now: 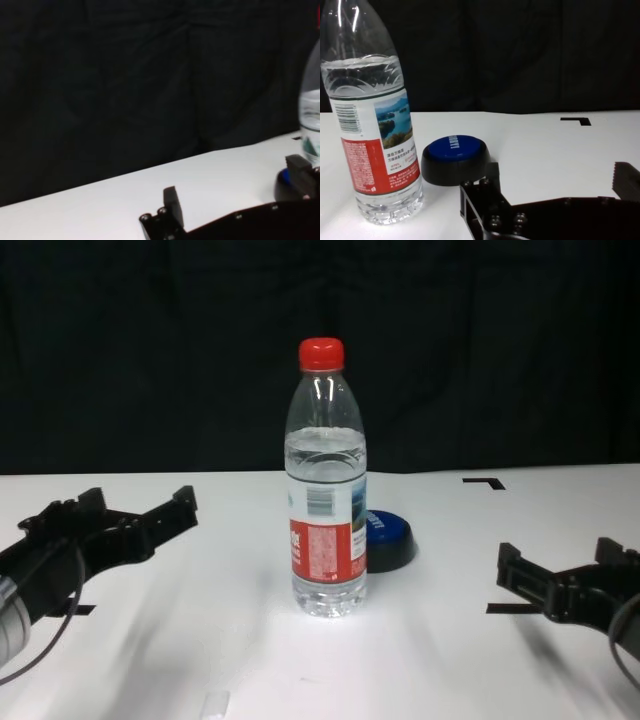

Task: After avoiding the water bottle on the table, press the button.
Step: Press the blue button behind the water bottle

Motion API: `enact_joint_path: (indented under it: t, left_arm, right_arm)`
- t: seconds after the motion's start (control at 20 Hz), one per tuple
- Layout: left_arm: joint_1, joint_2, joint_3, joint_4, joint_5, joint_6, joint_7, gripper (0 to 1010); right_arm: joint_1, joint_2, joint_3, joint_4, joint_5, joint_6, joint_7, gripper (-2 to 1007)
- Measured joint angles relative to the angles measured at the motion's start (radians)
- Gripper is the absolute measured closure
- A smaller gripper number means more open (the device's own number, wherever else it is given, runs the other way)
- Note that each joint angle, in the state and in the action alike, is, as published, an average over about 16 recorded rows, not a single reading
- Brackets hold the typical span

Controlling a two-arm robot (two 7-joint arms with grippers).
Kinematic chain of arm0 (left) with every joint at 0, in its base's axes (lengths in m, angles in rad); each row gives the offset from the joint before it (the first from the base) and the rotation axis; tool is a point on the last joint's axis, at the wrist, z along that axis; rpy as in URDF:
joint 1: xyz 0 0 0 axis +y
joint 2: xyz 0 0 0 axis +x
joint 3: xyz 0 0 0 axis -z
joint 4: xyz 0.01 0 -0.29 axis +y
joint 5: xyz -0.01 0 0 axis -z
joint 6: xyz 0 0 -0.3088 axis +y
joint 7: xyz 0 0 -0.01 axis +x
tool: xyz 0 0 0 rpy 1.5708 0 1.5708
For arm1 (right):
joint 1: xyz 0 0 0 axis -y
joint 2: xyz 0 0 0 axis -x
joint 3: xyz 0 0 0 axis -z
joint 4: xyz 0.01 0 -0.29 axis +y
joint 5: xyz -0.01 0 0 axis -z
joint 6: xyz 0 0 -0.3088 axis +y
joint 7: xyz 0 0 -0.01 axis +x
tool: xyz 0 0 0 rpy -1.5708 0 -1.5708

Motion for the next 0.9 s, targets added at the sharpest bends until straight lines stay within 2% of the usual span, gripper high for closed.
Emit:
enact_joint_path:
  t: [0.35,0.9]
  left_arm:
    - [-0.01,0.003,0.001,-0.008,0.017,-0.008,-0.043,1]
    - [-0.03,0.004,0.022,0.007,0.007,-0.02,-0.101,0]
  right_arm:
    - [0.0,0.0,0.0,0.0,0.0,0.0,0.0,2]
    - [0.0,0.0,0.0,0.0,0.0,0.0,0.0,2]
